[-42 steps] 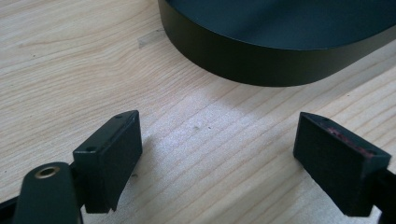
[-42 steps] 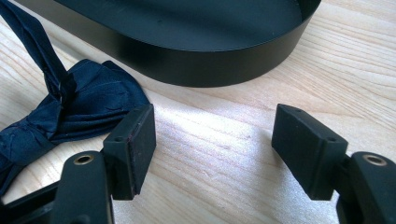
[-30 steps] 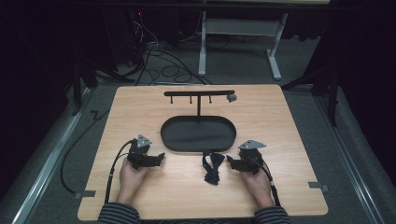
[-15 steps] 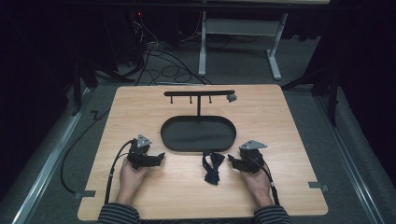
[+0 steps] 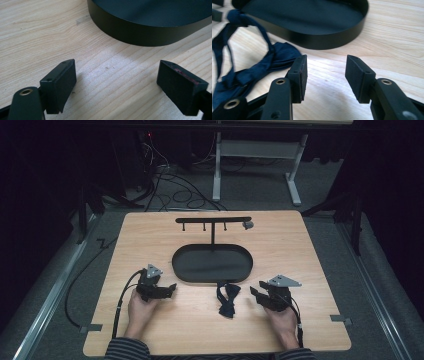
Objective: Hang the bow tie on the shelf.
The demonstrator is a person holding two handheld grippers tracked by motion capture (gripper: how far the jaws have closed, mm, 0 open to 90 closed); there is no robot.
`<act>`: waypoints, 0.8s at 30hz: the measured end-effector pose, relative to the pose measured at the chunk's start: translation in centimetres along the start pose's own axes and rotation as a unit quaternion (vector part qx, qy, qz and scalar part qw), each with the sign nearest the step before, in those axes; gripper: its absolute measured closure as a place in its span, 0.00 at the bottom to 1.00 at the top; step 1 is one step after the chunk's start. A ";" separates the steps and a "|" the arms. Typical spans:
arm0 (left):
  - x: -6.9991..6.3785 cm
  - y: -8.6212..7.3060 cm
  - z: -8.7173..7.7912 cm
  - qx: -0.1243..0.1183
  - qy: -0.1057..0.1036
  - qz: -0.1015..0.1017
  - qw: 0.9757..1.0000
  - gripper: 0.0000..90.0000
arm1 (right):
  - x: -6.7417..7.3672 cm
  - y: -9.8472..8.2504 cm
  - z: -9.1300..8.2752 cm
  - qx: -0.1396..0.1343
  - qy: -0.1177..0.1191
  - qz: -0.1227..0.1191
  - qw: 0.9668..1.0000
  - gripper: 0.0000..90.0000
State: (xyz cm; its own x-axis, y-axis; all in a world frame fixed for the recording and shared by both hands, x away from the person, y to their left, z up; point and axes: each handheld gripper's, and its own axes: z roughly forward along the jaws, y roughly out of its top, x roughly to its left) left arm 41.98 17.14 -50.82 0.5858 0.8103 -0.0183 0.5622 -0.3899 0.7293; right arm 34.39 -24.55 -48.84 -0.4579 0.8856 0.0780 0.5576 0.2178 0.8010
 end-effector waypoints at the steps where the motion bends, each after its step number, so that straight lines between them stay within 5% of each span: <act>1: 0.0 0.0 0.0 -0.001 0.000 0.000 1.000 0.18 | 0.1 0.0 0.0 0.001 0.003 -0.005 1.000 0.60; 15: 0.0 0.0 0.0 -0.001 -0.001 -0.001 1.000 0.19 | 3.6 2.2 0.7 -0.004 0.058 -0.049 0.997 0.66; 24: 0.0 0.0 0.0 -0.001 -0.002 -0.001 1.000 0.19 | 4.8 3.1 3.4 0.021 0.086 -0.056 0.995 0.74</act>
State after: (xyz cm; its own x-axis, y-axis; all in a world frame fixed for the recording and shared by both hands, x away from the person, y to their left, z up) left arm 42.00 17.18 -50.82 0.5863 0.8098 -0.0220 0.5628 -0.3876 0.7300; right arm 36.30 -18.22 -48.01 -0.6281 0.7726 0.0928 0.5236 0.3314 0.7848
